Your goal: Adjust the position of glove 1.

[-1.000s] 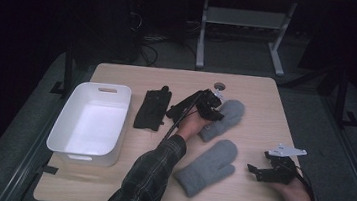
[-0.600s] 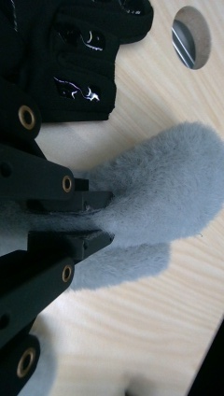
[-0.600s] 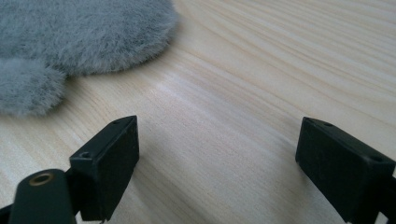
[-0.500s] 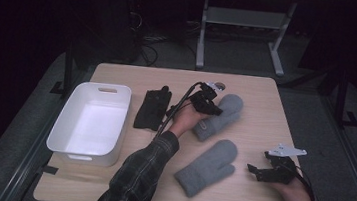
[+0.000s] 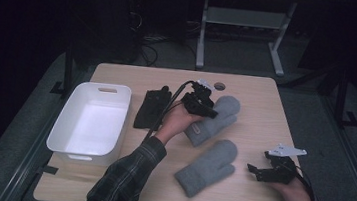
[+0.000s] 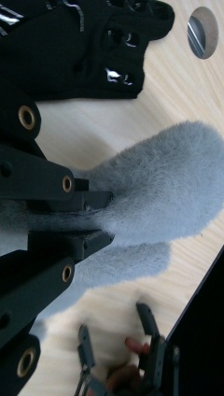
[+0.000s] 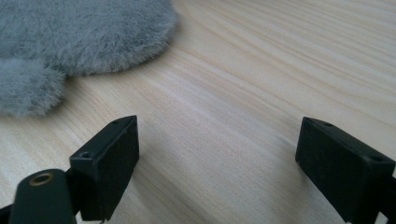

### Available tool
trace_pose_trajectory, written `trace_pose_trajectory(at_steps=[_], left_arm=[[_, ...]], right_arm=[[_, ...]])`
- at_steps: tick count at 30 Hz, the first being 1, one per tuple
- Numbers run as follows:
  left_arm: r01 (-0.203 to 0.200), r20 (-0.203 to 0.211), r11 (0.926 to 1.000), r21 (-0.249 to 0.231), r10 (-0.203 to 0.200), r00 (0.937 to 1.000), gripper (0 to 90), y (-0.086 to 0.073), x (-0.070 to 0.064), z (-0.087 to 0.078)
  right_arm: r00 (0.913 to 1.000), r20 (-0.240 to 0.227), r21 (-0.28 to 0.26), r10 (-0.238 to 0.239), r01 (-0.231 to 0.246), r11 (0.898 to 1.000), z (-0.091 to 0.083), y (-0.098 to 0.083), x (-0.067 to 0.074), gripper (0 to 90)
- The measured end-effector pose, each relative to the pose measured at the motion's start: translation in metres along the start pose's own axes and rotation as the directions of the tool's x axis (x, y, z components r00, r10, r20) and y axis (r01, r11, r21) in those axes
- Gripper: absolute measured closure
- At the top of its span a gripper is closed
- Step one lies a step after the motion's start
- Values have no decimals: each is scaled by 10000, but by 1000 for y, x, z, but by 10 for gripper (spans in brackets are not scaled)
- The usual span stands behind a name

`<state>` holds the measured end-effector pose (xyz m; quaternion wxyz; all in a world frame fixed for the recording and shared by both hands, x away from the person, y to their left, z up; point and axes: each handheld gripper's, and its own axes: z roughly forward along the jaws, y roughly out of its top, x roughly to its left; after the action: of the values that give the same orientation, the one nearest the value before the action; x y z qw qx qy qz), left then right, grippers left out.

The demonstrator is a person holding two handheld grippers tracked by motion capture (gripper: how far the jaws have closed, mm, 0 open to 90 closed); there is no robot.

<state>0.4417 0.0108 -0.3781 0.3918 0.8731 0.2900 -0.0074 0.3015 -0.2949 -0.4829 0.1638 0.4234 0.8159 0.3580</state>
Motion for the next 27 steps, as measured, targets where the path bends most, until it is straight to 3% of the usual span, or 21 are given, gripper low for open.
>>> trace_pose_trajectory(at_steps=[10,17,27], left_arm=[[313,252,9995,54,-314,9992,830,-19,-25,-20],[147,328,9991,404,-160,9993,830,-35,-50,-23],[248,655,9975,668,-292,9974,830,-58,-68,-20]], right_arm=[[10000,7,20,-12,12,10000,0,0,0,133],[10000,10,19,-15,15,10000,0,0,0,133],[10000,13,16,-13,13,10000,0,0,0,133]])
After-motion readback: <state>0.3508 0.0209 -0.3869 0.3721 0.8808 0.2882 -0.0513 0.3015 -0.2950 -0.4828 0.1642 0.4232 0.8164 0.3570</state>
